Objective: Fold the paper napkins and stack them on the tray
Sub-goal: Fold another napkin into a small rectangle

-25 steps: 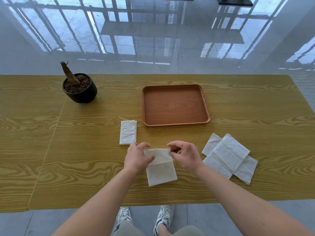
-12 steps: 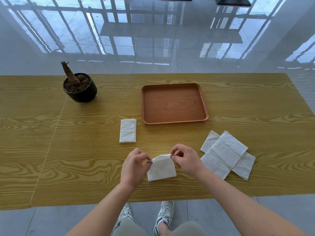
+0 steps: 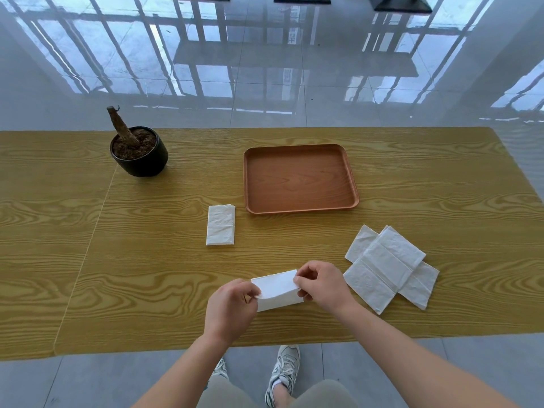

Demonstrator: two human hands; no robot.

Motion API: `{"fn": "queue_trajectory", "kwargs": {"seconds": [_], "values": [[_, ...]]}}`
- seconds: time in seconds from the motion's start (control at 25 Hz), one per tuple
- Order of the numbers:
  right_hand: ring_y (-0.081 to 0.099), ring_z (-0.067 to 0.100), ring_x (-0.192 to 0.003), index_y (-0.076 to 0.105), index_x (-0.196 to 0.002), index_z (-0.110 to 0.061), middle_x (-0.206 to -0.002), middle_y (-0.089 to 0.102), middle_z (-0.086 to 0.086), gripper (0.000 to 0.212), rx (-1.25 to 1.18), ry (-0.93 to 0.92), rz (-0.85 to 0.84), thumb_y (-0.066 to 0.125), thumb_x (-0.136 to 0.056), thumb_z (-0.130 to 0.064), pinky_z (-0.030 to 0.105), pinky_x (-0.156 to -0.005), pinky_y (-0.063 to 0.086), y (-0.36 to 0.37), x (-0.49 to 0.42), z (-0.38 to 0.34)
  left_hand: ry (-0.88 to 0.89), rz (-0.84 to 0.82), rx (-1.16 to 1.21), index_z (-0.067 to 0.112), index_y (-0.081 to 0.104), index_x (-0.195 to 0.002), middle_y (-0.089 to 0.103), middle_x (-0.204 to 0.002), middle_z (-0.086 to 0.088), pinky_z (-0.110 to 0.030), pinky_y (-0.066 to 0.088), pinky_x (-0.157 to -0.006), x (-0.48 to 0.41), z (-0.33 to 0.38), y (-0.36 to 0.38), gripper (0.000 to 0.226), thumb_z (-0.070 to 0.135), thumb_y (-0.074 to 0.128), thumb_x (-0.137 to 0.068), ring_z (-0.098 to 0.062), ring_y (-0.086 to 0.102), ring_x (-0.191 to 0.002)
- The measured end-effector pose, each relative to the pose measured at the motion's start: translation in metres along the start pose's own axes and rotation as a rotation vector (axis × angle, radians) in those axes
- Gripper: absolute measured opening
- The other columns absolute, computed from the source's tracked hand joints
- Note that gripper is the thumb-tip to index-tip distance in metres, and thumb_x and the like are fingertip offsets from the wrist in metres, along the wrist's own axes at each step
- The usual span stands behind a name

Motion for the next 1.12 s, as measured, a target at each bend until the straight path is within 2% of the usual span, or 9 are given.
{"fn": "queue_trajectory", "kwargs": {"seconds": [0.2, 0.36, 0.52, 0.6, 0.72, 0.84, 0.92, 1.04, 1.12], "values": [[0.072, 0.02, -0.056, 0.065, -0.086, -0.018, -0.075, 0.073, 0.006, 0.011, 0.094, 0.009, -0.008, 0.072, -0.083, -0.011, 0.033, -0.052, 0.06, 0.003, 0.002, 0.005, -0.033, 0.017, 0.0, 0.023, 0.078, -0.074, 0.067, -0.067, 0.013, -0.026, 0.048, -0.056, 0.007, -0.005, 0.003, 0.012, 0.015, 0.07, -0.075, -0.007, 0.059, -0.064], [0.068, 0.014, -0.061, 0.063, -0.087, -0.024, -0.072, 0.072, -0.001, 0.014, 0.28, -0.025, -0.026, 0.073, -0.078, -0.019, 0.037, -0.065, 0.061, 0.005, 0.002, 0.006, -0.05, 0.018, -0.033, 0.023, 0.074, -0.07, 0.058, -0.067, 0.011, -0.03, 0.048, -0.054, 0.01, -0.008, 0.007, 0.014, 0.024, 0.072, -0.084, -0.01, 0.056, -0.061], [0.063, 0.014, -0.071, 0.057, -0.092, -0.024, -0.073, 0.067, -0.007, 0.021, 0.54, -0.116, -0.052, 0.072, -0.076, -0.027, 0.04, -0.069, 0.056, 0.009, 0.005, 0.002, -0.038, -0.019, -0.082, 0.021, 0.07, -0.089, 0.055, -0.087, 0.011, -0.035, 0.053, -0.061, 0.009, -0.01, 0.011, 0.015, 0.037, 0.071, -0.087, -0.011, 0.061, -0.074], [0.062, 0.016, -0.071, 0.051, -0.093, -0.025, -0.074, 0.065, -0.007, 0.028, 0.653, -0.14, -0.064, 0.072, -0.079, -0.036, 0.039, -0.063, 0.054, 0.011, 0.006, 0.003, 0.021, 0.009, -0.156, 0.021, 0.066, -0.099, 0.055, -0.096, 0.009, -0.032, 0.051, -0.056, 0.008, -0.006, 0.01, 0.021, 0.036, 0.073, -0.085, -0.012, 0.06, -0.079], [0.058, 0.013, -0.068, 0.051, -0.093, -0.027, -0.072, 0.059, -0.011, 0.033, 0.606, -0.155, -0.006, 0.074, -0.078, -0.046, 0.03, -0.057, 0.045, 0.006, 0.005, 0.003, 0.13, -0.001, -0.298, 0.022, 0.063, -0.113, 0.057, -0.104, 0.0, -0.031, 0.051, -0.047, 0.006, 0.0, 0.012, 0.042, 0.033, 0.081, -0.077, -0.018, 0.06, -0.085], [0.06, 0.012, -0.085, 0.06, -0.109, -0.028, -0.093, 0.058, -0.014, 0.025, 0.602, -0.258, 0.104, 0.066, -0.089, -0.042, 0.031, -0.069, 0.051, 0.001, 0.001, -0.006, 0.166, -0.028, -0.414, 0.024, 0.064, -0.12, 0.058, -0.108, -0.007, -0.034, 0.054, -0.047, 0.003, 0.003, 0.016, 0.054, 0.038, 0.085, -0.072, -0.023, 0.061, -0.089], [0.058, 0.012, -0.099, 0.06, -0.122, -0.027, -0.109, 0.056, -0.009, 0.031, 0.7, -0.326, 0.113, 0.063, -0.093, -0.038, 0.031, -0.074, 0.053, 0.005, -0.002, -0.009, 0.173, -0.039, -0.46, 0.025, 0.066, -0.116, 0.058, -0.105, -0.007, -0.034, 0.053, -0.049, 0.003, 0.001, 0.019, 0.053, 0.041, 0.085, -0.07, -0.024, 0.061, -0.087], [0.053, 0.014, -0.105, 0.058, -0.126, -0.026, -0.115, 0.052, -0.007, 0.035, 0.833, -0.349, 0.032, 0.062, -0.093, -0.037, 0.032, -0.076, 0.055, 0.014, -0.007, -0.009, 0.178, -0.042, -0.499, 0.026, 0.065, -0.114, 0.056, -0.103, -0.006, -0.032, 0.05, -0.05, 0.003, -0.001, 0.021, 0.052, 0.045, 0.084, -0.07, -0.023, 0.058, -0.083], [0.051, 0.014, -0.106, 0.059, -0.121, -0.025, -0.113, 0.05, -0.006, 0.031, 0.87, -0.363, -0.004, 0.063, -0.092, -0.035, 0.032, -0.076, 0.055, 0.017, -0.01, -0.01, 0.178, -0.04, -0.506, 0.028, 0.062, -0.117, 0.055, -0.105, -0.005, -0.032, 0.05, -0.053, 0.003, -0.003, 0.023, 0.052, 0.048, 0.081, -0.073, -0.023, 0.057, -0.085]]}}
Point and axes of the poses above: each hand's wrist, its own x-axis away from the middle knuckle, its own y-axis out of the palm, z = x × y, the point moved 6 cm from there along -x, towards the middle knuckle
